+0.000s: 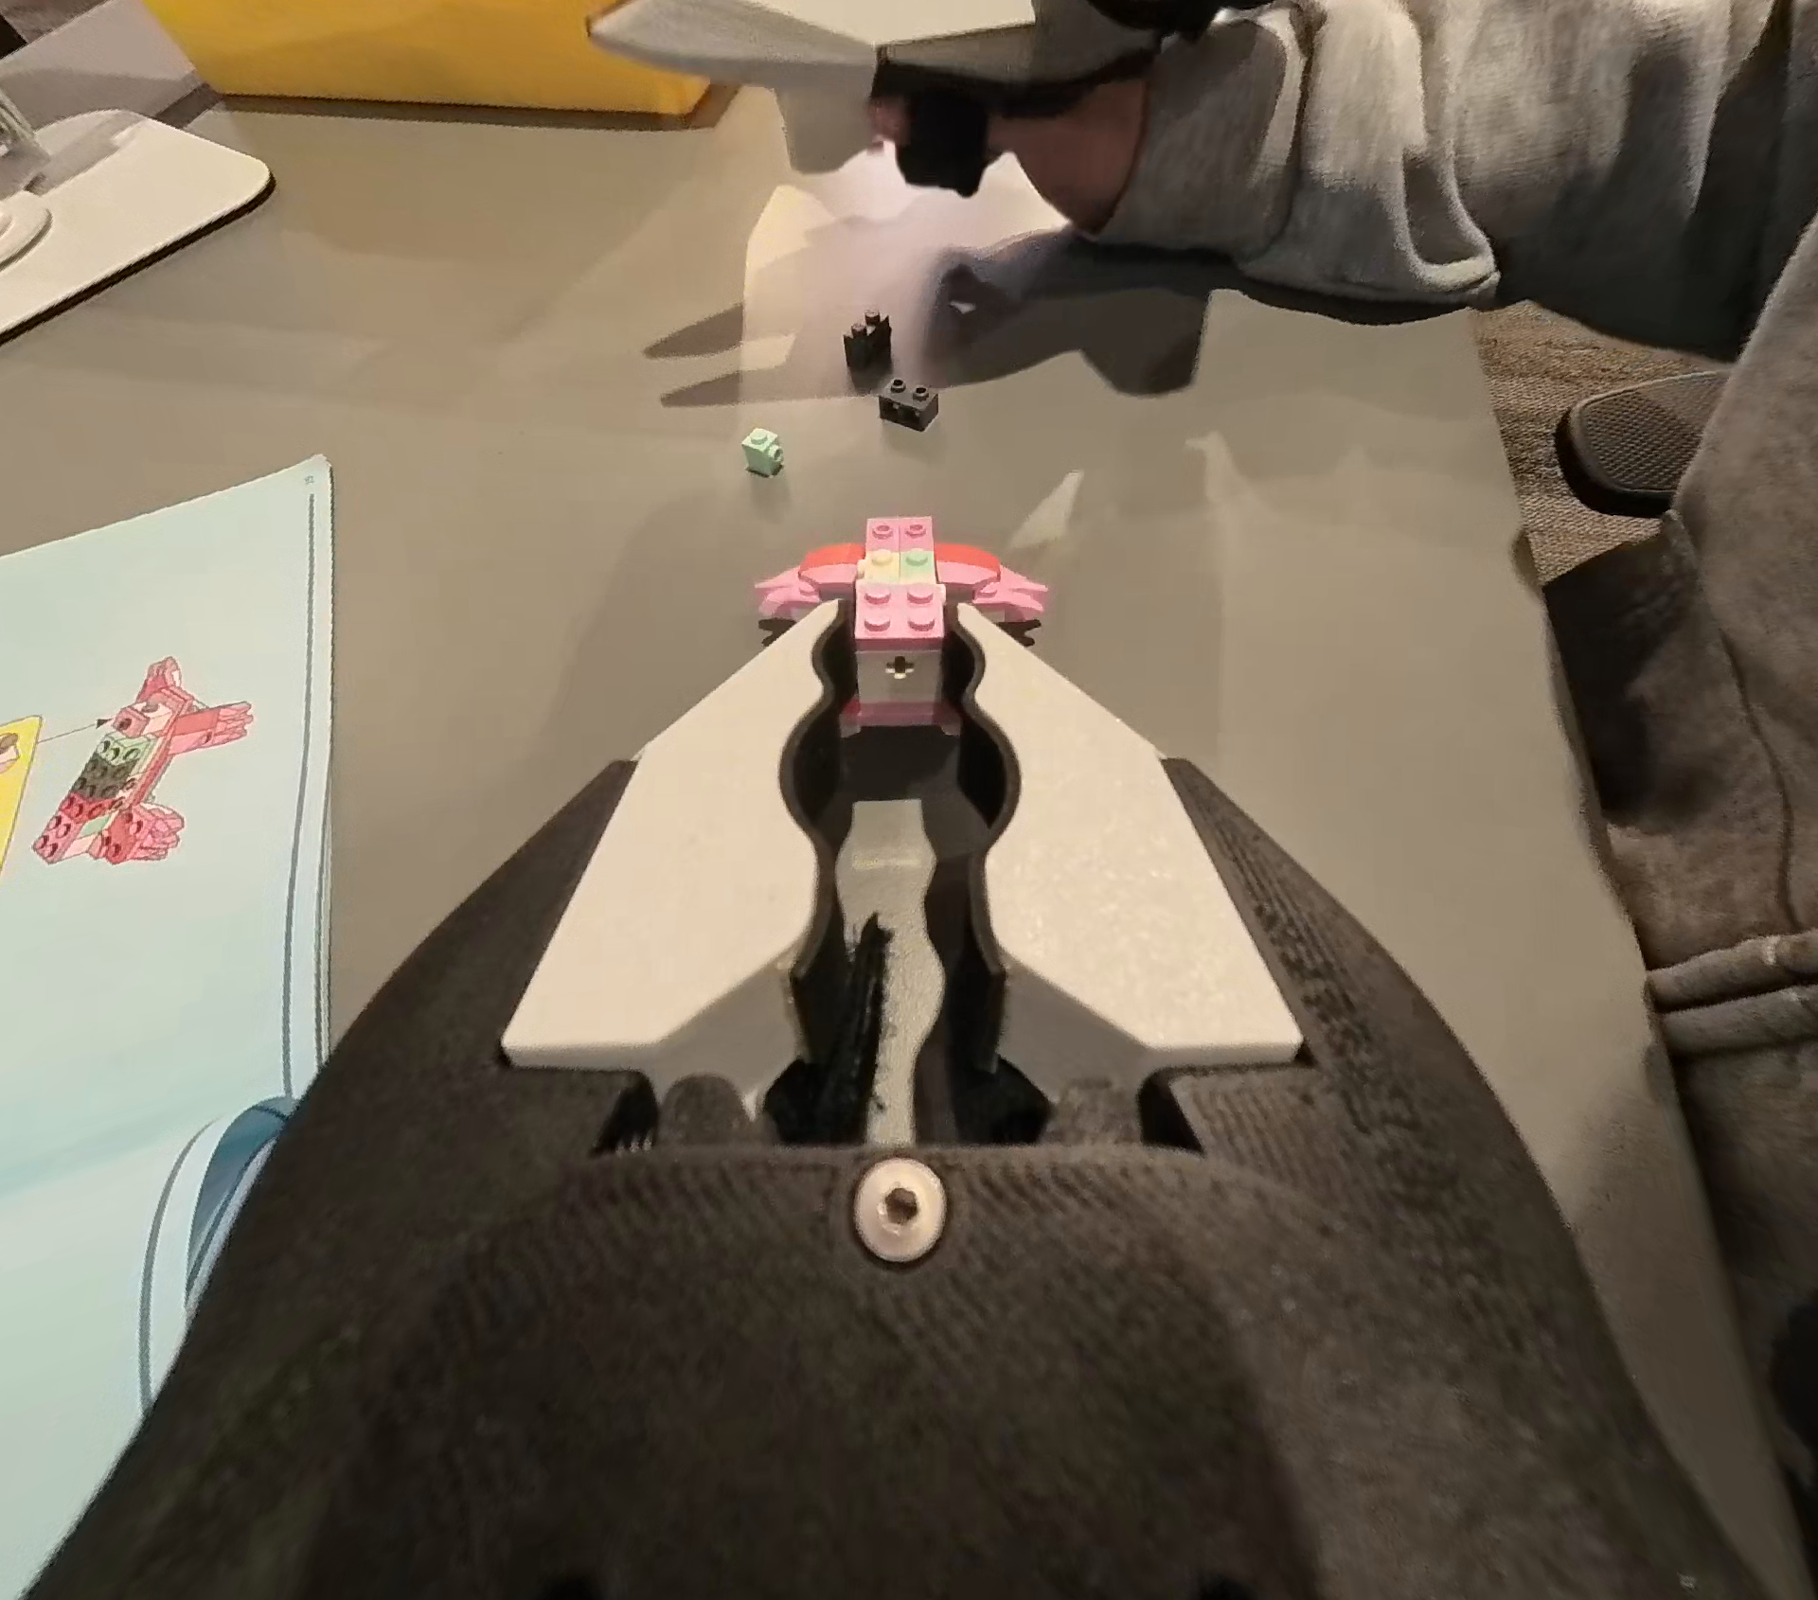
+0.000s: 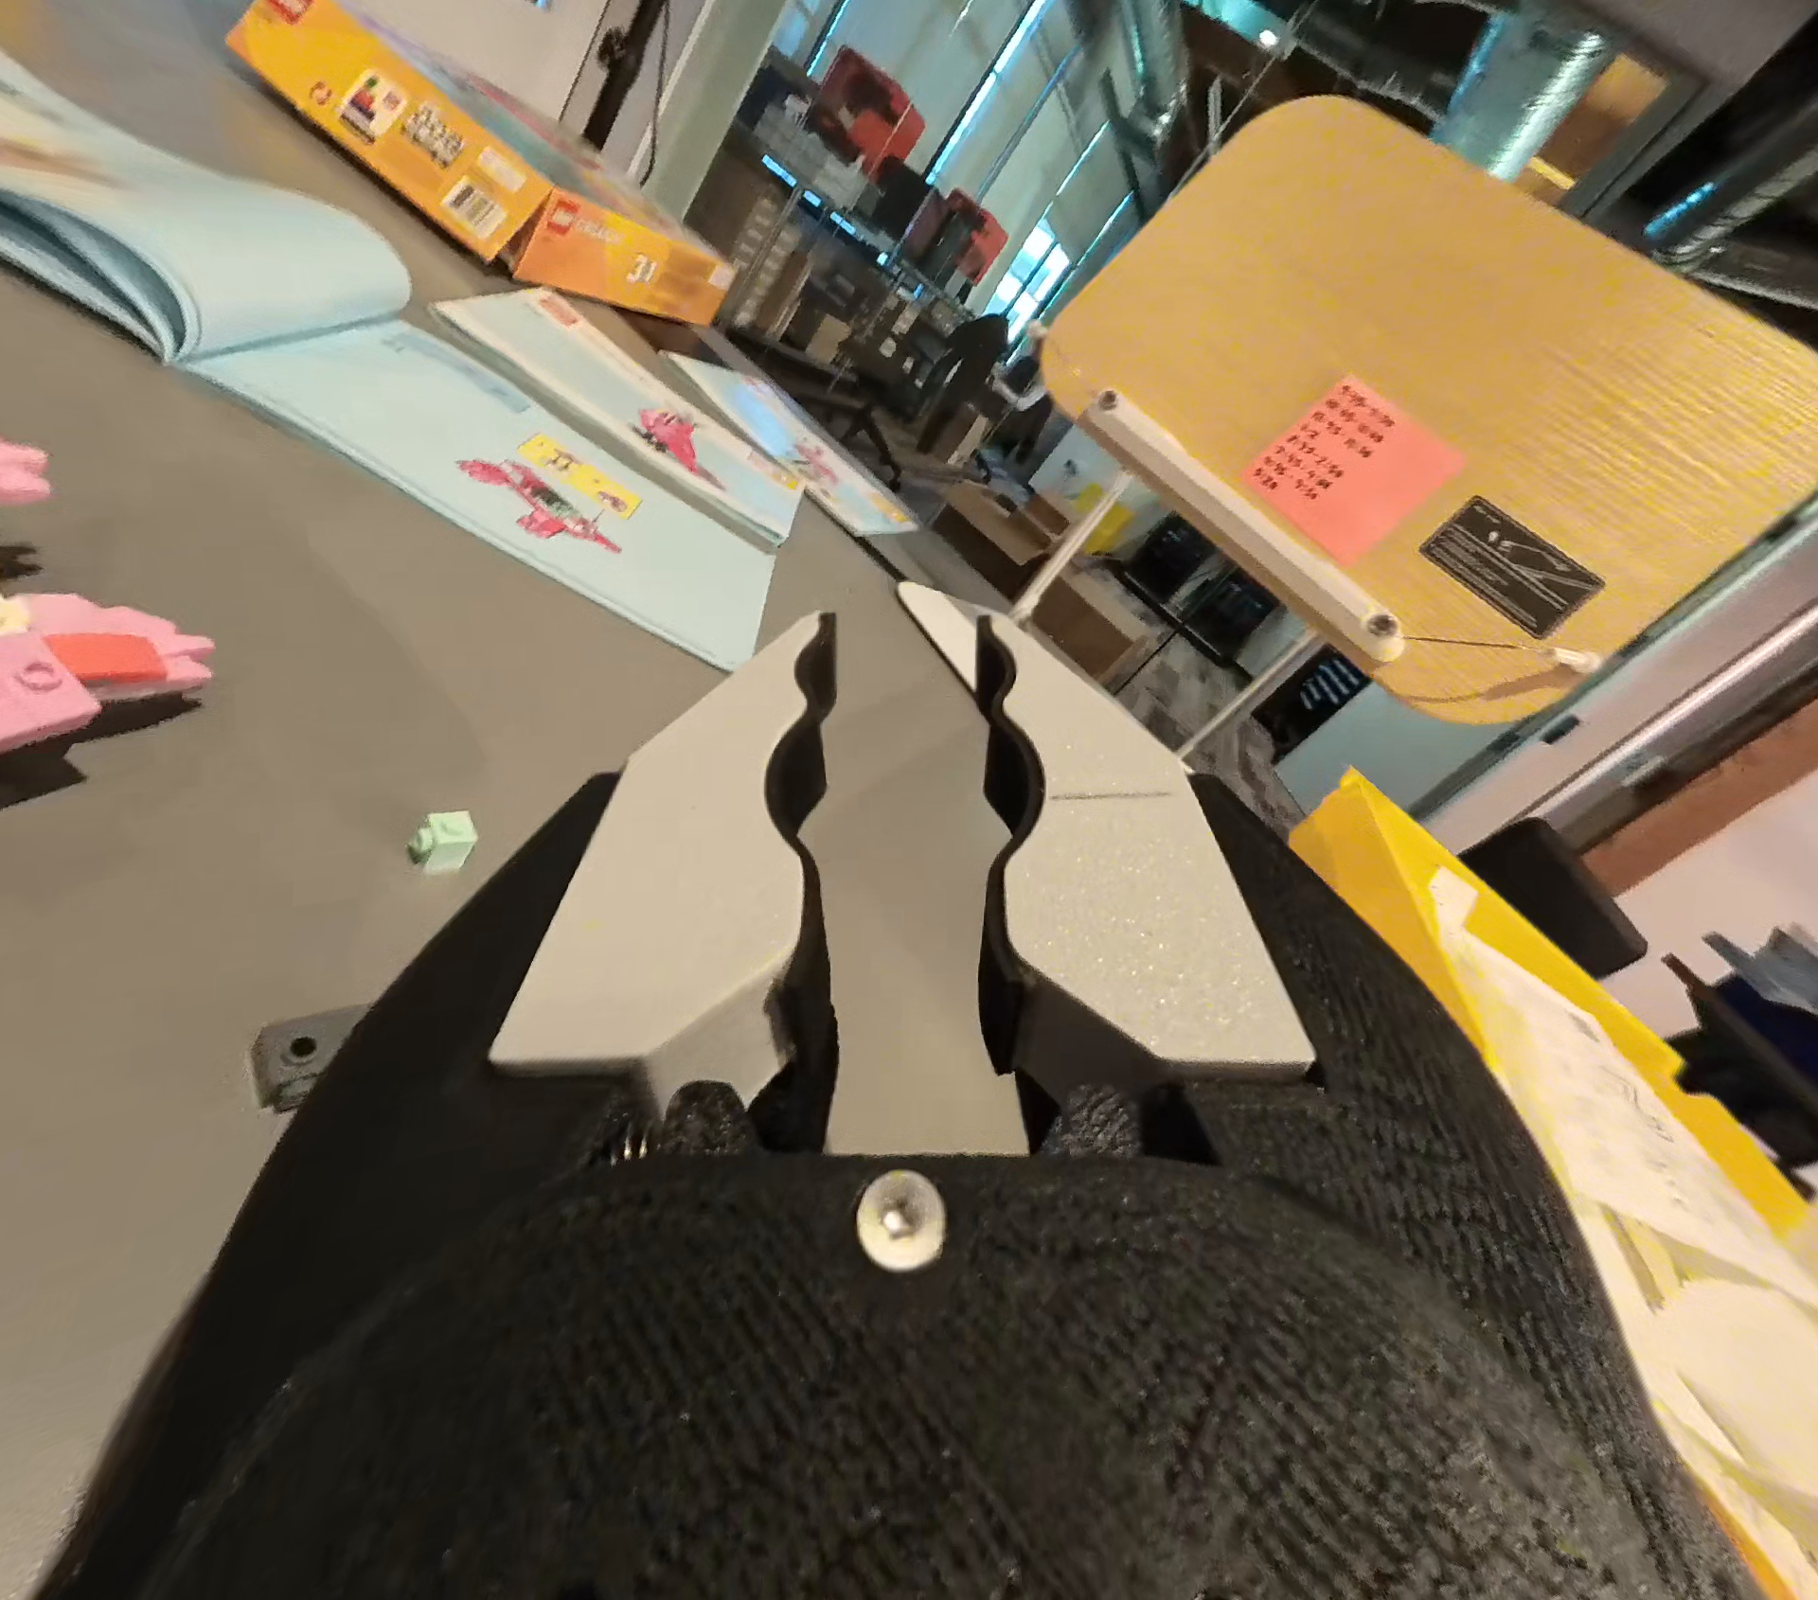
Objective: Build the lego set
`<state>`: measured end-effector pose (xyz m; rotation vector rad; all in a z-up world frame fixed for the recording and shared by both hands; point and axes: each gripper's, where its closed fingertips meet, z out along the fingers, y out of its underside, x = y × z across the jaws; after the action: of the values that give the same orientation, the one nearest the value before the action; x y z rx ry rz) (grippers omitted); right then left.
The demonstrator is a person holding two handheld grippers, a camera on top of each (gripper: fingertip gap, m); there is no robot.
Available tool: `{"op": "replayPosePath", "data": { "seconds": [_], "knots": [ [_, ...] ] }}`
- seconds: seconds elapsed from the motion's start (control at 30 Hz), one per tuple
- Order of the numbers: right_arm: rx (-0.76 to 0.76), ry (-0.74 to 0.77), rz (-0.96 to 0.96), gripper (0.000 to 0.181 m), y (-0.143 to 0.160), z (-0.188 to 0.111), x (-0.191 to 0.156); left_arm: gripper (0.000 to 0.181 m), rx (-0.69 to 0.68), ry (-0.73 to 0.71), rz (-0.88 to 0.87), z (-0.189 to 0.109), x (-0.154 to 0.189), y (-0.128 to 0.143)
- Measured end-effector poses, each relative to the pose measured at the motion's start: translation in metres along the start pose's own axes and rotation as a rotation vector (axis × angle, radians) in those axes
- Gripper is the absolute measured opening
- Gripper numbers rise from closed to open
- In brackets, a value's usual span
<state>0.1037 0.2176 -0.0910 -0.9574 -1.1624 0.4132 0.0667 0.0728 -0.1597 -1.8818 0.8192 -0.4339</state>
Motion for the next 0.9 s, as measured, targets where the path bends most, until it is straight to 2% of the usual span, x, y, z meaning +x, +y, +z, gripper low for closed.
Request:
{"op": "replayPosePath", "data": {
  "seconds": [0.23,0.9],
  "knots": [
    [-0.031,-0.025,-0.101,0.022,0.0045,0.0049,-0.0114,0.016,0.004,0.001,-0.011,-0.0004,-0.0005,-0.0003],
    [-0.035,-0.026,-0.102,0.019,0.0072,0.0063,-0.0116,0.016,-0.001,0.012,-0.015,0.0008,0.0025,-0.0007]
  ]
}}
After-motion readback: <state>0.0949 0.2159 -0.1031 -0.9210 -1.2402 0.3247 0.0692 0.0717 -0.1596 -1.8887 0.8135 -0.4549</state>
